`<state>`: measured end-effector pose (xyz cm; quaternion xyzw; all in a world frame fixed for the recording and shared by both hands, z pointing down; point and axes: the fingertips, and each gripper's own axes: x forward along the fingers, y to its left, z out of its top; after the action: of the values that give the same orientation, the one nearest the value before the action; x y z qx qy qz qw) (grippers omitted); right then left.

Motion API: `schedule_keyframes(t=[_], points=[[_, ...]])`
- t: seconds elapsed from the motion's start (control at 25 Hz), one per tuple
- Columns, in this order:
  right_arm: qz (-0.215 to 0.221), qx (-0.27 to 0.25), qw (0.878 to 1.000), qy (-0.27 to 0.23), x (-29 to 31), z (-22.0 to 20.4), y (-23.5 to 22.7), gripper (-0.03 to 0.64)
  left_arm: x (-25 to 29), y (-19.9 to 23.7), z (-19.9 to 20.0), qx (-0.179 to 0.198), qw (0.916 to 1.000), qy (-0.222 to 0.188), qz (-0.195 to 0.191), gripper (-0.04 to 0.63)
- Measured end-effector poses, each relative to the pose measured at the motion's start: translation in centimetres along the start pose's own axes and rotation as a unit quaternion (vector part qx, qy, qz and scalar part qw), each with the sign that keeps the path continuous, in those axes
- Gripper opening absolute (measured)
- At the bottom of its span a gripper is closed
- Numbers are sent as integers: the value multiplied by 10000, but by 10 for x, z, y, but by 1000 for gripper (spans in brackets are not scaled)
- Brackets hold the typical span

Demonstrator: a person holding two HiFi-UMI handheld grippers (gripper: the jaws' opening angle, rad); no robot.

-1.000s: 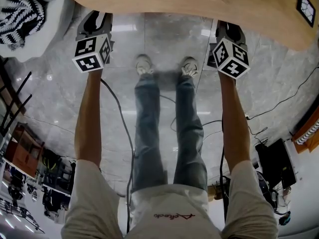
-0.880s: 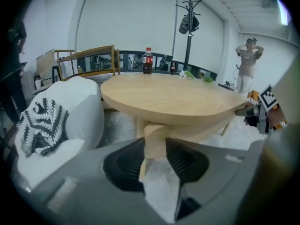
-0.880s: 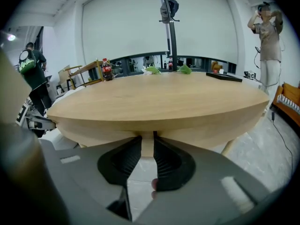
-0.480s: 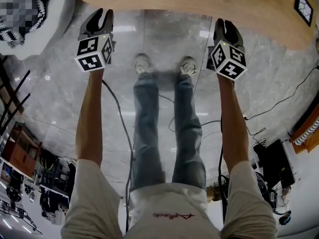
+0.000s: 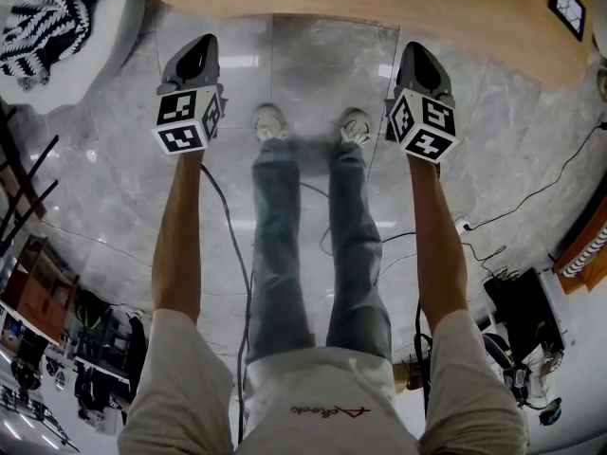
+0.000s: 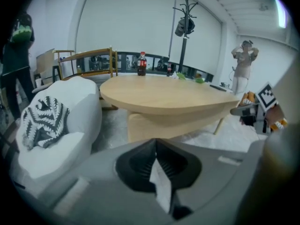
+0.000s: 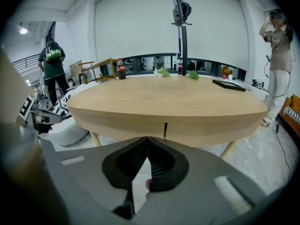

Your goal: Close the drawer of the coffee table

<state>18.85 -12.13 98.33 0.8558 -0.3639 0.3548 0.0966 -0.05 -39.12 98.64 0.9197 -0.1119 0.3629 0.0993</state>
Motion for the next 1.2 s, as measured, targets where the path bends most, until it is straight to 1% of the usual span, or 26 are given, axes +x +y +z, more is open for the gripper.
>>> schedule_keyframes(t=[0.28, 0.44, 0.76, 0.88, 1.04, 1.2], points=[[44, -33, 10000, -74, -31, 12, 3, 3, -26, -24, 19, 25, 9998, -182, -66, 0], [177, -154, 9995, -216, -58, 32, 11, 3, -49, -42, 40, 45, 9994, -323, -115, 1], [383, -360, 9971, -546, -118, 93, 26, 3, -104, -76, 96, 45, 9983, -548, -174, 1], [433, -361, 9961, -684, -139, 120, 29, 3, -124, -86, 119, 27, 9978, -638, -178, 1], [616, -282, 9942, -840, -170, 154, 35, 3, -152, -100, 144, -1, 9974, -687, -199, 1], [696, -345, 9913, -1064, -196, 192, 40, 3, -176, -108, 177, -17, 9962, -855, -179, 1]])
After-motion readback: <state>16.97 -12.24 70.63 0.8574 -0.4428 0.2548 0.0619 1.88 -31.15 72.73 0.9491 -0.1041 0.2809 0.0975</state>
